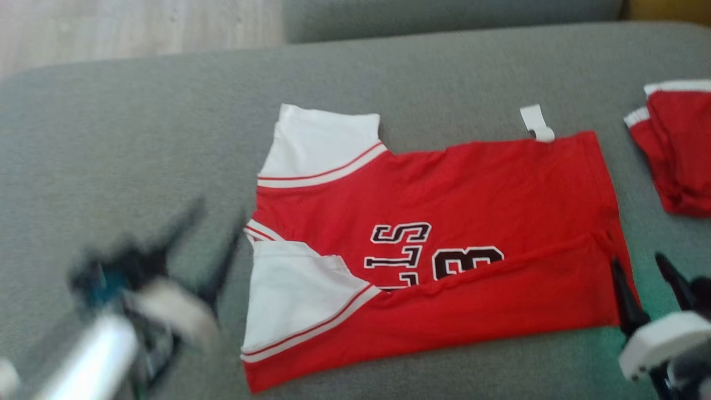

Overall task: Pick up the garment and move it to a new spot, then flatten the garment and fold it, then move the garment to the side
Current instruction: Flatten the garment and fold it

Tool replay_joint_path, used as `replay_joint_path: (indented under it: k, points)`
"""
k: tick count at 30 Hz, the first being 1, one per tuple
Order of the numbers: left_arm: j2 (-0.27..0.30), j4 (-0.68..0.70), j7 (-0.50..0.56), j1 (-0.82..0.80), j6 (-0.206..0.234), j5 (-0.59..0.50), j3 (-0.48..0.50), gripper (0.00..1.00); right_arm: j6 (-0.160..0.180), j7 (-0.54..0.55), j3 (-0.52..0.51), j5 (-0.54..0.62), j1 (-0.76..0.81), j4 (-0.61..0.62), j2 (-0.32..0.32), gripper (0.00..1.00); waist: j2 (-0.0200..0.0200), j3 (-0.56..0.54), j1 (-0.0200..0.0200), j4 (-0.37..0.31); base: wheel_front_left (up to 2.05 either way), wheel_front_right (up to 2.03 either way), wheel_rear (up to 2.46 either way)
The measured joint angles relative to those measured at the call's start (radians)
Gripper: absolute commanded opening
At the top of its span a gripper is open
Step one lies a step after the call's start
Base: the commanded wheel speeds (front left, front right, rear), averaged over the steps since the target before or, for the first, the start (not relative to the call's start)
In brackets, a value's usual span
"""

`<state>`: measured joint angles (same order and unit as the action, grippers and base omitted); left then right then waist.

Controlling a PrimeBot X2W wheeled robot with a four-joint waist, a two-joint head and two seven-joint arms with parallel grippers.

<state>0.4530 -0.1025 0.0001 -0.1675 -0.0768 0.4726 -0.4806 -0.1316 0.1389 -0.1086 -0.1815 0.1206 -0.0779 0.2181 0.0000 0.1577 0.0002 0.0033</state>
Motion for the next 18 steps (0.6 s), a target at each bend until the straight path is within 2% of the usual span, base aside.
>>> replay_joint_path:
  k: [3, 5, 10, 14, 18]
  points:
    - [0.036, -0.008, 0.046, -0.217, -0.038, 0.002, -0.006, 1.00, 0.000, 0.001, 0.017, 0.012, -0.045, 0.021, -0.014, 1.00, 0.0000, 0.036, 0.0001, -0.023, 0.00, 0.00, 0.00]
    - [0.052, -0.042, 0.089, -0.346, -0.048, 0.028, -0.031, 1.00, 0.000, 0.002, 0.031, 0.016, -0.067, 0.035, -0.018, 1.00, 0.0000, 0.061, 0.0001, -0.040, 0.00, 0.00, 0.00]
    - [0.122, -0.151, 0.216, -0.582, -0.056, 0.194, -0.238, 1.00, 0.000, 0.002, 0.042, 0.034, -0.125, 0.042, -0.021, 1.00, 0.0000, 0.125, 0.0002, -0.092, 0.00, 0.00, 0.00]
    - [0.184, -0.264, 0.302, -0.717, -0.056, 0.319, -0.352, 1.00, 0.000, 0.001, 0.054, 0.034, -0.164, 0.046, -0.036, 1.00, 0.0000, 0.177, 0.0000, -0.140, 0.00, 0.00, 0.00]
    - [0.228, -0.356, 0.361, -0.814, -0.056, 0.387, -0.452, 1.00, 0.000, -0.009, 0.055, 0.047, -0.173, 0.036, -0.050, 1.00, 0.0000, 0.233, 0.0002, -0.177, 0.00, 0.00, 0.00]
